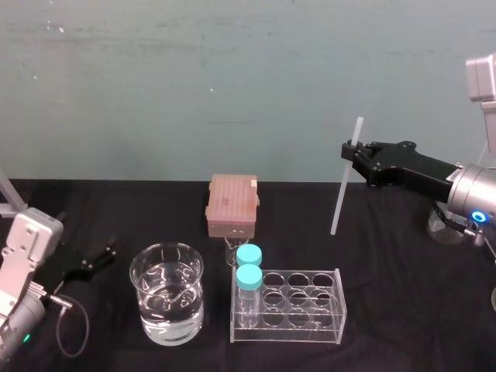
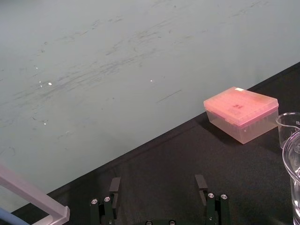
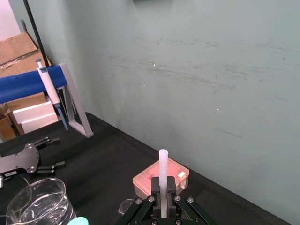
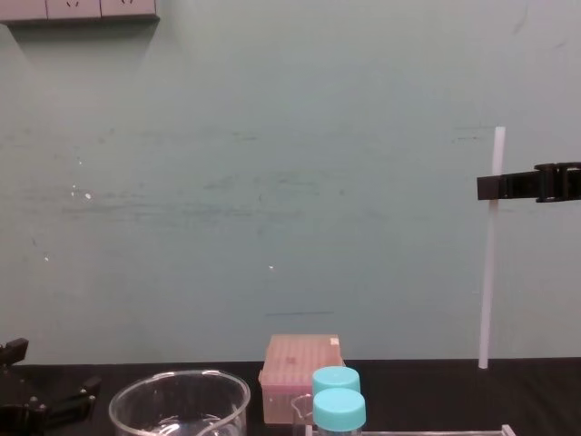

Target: Pick up the stirring rod with one hand, then place it down.

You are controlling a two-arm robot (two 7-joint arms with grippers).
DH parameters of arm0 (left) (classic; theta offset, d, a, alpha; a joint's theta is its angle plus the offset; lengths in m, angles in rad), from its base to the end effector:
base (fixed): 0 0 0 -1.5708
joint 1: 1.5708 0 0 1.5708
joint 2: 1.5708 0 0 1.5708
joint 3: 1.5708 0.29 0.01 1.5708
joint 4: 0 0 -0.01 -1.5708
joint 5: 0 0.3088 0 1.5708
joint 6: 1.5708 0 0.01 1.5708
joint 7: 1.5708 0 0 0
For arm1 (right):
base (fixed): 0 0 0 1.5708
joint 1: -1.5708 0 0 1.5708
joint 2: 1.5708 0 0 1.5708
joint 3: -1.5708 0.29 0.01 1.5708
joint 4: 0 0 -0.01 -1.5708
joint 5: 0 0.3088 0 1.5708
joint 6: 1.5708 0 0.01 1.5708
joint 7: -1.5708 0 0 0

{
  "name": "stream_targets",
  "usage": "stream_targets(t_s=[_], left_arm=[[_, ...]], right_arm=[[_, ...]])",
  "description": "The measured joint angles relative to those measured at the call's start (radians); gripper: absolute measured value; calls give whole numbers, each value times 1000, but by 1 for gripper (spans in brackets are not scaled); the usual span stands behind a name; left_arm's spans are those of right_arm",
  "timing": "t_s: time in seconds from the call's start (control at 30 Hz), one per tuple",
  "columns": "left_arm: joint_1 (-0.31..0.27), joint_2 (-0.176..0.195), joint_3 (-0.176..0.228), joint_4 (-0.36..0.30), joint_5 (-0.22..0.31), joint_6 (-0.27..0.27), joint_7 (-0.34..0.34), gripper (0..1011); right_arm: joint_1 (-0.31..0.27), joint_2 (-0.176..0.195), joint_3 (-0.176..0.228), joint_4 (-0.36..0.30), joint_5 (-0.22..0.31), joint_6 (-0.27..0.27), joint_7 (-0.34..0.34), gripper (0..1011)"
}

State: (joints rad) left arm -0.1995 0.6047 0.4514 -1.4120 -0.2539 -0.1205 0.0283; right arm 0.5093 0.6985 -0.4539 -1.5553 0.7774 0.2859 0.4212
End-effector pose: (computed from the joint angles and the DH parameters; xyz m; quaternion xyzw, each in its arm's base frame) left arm 0.3581 0.0827 -0.3023 0.1415 -0.1325 0.5799 0.7913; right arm 0.4170 -0.0858 -0.1436 -0.0499 0.0242 -0.3987 0.9154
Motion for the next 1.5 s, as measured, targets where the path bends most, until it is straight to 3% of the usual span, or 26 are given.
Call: stream_targets(t_s=[1.5], left_arm=[[0,0,0,0,0,0,0,1005]], right_arm=[[0,1,0,0,1,-1,1,68]])
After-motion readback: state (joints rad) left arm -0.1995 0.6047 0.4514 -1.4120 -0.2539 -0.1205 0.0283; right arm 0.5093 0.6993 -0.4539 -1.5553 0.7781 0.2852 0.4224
